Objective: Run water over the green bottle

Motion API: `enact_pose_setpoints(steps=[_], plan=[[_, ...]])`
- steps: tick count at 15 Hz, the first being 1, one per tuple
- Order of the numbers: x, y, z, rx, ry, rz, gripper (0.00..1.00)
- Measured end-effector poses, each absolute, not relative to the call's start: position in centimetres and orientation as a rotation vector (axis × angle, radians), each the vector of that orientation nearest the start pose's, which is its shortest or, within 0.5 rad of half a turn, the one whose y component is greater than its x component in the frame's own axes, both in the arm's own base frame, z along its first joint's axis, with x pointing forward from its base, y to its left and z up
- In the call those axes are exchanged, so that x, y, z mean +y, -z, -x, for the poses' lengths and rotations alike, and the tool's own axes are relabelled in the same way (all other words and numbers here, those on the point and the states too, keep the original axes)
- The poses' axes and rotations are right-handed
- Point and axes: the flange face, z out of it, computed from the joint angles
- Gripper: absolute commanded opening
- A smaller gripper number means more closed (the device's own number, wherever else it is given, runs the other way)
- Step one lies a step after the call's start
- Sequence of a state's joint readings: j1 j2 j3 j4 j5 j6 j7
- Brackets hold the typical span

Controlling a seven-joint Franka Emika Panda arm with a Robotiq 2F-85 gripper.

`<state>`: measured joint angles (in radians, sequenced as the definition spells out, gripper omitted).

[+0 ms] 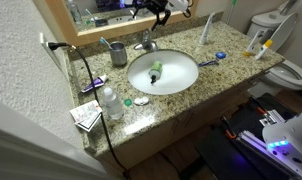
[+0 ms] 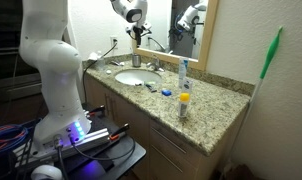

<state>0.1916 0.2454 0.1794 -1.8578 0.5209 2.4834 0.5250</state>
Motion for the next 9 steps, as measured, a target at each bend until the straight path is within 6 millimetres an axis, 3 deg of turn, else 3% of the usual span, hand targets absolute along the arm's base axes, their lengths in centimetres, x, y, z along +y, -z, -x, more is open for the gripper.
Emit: enact_pose_setpoints(steps=[3, 5, 7, 9], plan=[[18.8, -45.4, -60.3, 0.584, 0.105, 2.668, 1.0], [16.4, -48.7, -59.6, 0.549, 0.095, 2.743, 1.0], [15.9, -50.3, -59.3, 0.55, 0.119, 2.738, 1.0], [16.4, -49.4, -59.4, 0.546, 0.1, 2.743, 1.0]])
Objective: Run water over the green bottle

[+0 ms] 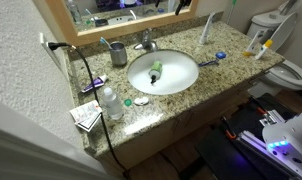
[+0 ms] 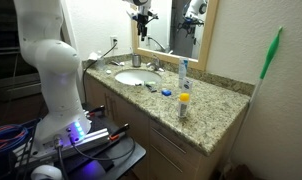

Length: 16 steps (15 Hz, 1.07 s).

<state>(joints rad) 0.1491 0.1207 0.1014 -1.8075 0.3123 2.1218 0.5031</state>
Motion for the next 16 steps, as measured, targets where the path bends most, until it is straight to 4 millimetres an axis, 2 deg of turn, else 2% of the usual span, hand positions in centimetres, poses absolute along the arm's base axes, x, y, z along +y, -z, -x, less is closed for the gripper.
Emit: enact_pose_setpoints(steps=[2, 5, 8, 11, 14, 16], plan=[[16.5, -48.9, -59.5, 0.54, 0.088, 2.756, 1.0], [16.1, -46.9, -59.5, 0.43, 0.075, 2.912, 1.0], [15.8, -45.5, -60.8, 0.29, 0.136, 3.051, 1.0], [16.8, -45.2, -62.8, 0.346, 0.301, 3.03, 1.0], [17.1, -45.1, -63.1, 0.351, 0.308, 3.026, 1.0], [17.2, -44.5, -63.1, 0.294, 0.307, 3.057, 1.0]])
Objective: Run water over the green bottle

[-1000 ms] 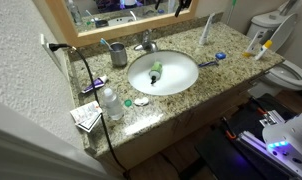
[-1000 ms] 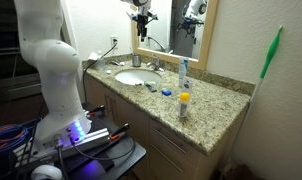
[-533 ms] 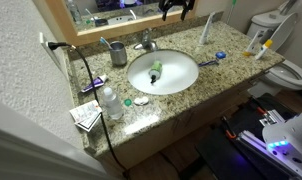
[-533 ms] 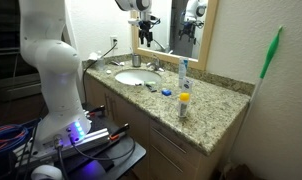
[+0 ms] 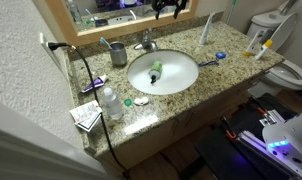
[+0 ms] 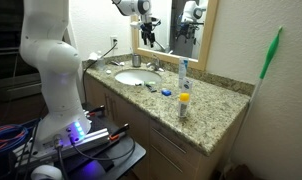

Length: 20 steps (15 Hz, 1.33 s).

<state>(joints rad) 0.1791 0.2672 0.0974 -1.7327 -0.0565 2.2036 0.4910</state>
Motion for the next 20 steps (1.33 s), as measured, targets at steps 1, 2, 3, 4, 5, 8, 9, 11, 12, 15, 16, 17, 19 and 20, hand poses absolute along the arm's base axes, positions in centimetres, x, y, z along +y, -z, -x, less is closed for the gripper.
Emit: enact_pose_setpoints(steps=[1, 2, 3, 4, 5, 8, 9, 11, 12, 15, 16, 17, 19, 20], plan=[[17.2, -43.8, -63.3, 0.24, 0.301, 3.071, 1.0], [17.3, -43.2, -63.6, 0.178, 0.299, 3.079, 1.0], [17.4, -42.6, -64.2, 0.121, 0.313, 3.076, 1.0], [17.6, -42.2, -64.8, 0.066, 0.336, 3.067, 1.0], [17.9, -42.0, -65.5, 0.015, 0.364, 3.049, 1.0], [17.9, -41.7, -67.3, -0.032, 0.39, 3.018, 1.0], [17.8, -41.5, -67.7, -0.028, 0.393, 3.016, 1.0], [17.8, -41.3, -68.0, -0.026, 0.395, 3.015, 1.0], [17.8, -41.3, -68.0, -0.026, 0.395, 3.014, 1.0], [18.1, -40.5, -68.3, -0.04, 0.407, 3.017, 1.0], [18.2, -39.8, -68.5, -0.049, 0.421, 3.012, 1.0], [18.2, -39.1, -68.8, -0.057, 0.432, 3.005, 1.0], [18.3, -37.4, -69.2, -0.066, 0.436, 3.001, 1.0], [18.3, -36.6, -69.4, -0.067, 0.437, 2.999, 1.0]])
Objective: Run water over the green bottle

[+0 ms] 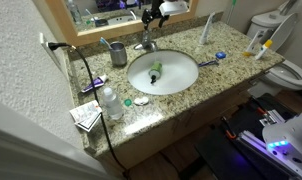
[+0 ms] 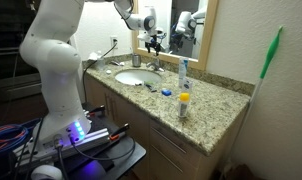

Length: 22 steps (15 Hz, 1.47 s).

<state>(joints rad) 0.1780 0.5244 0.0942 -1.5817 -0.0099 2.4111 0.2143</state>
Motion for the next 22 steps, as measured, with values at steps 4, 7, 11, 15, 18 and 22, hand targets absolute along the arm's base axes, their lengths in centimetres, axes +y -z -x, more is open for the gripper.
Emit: enact_pose_setpoints(steps=[4, 7, 11, 15, 18, 22], plan=[[18.2, -35.2, -70.0, -0.052, 0.44, 2.99, 0.75], [18.4, -35.1, -70.0, -0.05, 0.44, 2.99, 0.59], [18.8, -35.1, -70.0, -0.03, 0.466, 2.981, 0.31], [19.7, -34.9, -70.1, -0.021, 0.506, 2.97, 0.05], [19.6, -34.9, -70.1, -0.001, 0.505, 2.974, 0.07], [19.5, -34.7, -70.1, 0.008, 0.453, 2.986, 0.07]])
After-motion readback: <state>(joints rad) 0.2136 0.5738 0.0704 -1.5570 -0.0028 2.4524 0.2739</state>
